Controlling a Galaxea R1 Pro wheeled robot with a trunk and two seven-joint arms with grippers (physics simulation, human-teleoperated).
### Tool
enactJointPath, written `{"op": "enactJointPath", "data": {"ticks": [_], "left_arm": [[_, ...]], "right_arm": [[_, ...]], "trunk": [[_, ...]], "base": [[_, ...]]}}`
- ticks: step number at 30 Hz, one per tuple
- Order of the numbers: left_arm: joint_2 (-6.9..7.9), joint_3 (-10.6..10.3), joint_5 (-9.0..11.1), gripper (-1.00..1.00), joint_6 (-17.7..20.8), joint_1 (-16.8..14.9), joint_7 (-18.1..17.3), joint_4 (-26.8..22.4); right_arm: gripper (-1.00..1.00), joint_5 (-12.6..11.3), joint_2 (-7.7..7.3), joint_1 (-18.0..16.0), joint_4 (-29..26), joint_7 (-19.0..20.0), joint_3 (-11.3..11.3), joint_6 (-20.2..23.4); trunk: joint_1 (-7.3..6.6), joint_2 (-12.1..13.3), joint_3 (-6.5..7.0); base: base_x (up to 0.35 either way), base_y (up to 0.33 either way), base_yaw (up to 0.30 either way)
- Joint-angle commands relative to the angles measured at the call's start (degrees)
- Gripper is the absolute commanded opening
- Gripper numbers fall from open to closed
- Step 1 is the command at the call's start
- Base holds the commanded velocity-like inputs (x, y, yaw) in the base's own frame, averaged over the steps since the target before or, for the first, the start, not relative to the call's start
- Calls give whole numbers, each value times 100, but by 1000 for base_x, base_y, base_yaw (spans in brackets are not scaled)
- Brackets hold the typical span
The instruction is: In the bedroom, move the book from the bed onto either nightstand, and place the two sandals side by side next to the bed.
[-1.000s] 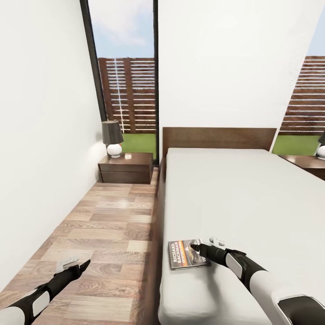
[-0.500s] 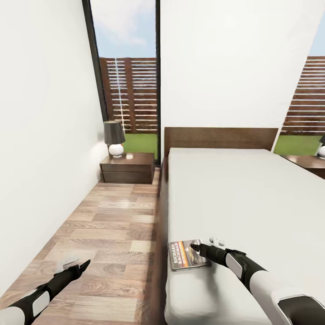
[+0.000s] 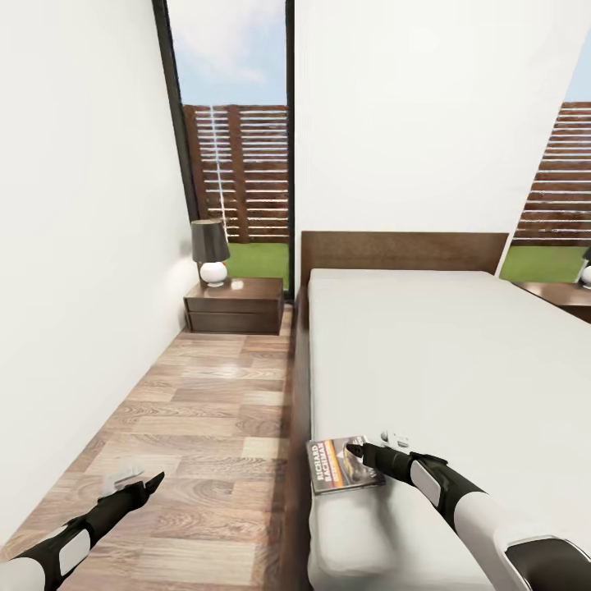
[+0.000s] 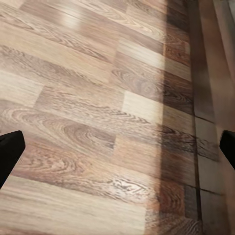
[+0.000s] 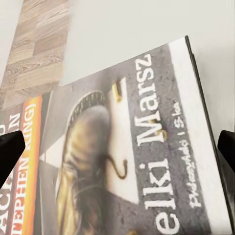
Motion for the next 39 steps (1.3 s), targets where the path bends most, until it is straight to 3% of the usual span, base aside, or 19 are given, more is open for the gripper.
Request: {"op": "enactJointPath", "data": {"ticks": [1, 39], "left_arm": [[1, -49, 40, 100, -26, -5, -13, 7], [-43, -53, 40, 100, -30, -5, -9, 7]], "right_arm": [[100, -64, -4, 2, 3, 2, 83, 67], [100, -64, -4, 2, 3, 2, 83, 67]], "trunk": [[0, -2, -7], [0, -2, -7]], "base": [[0, 217, 0], [0, 30, 0]]}}
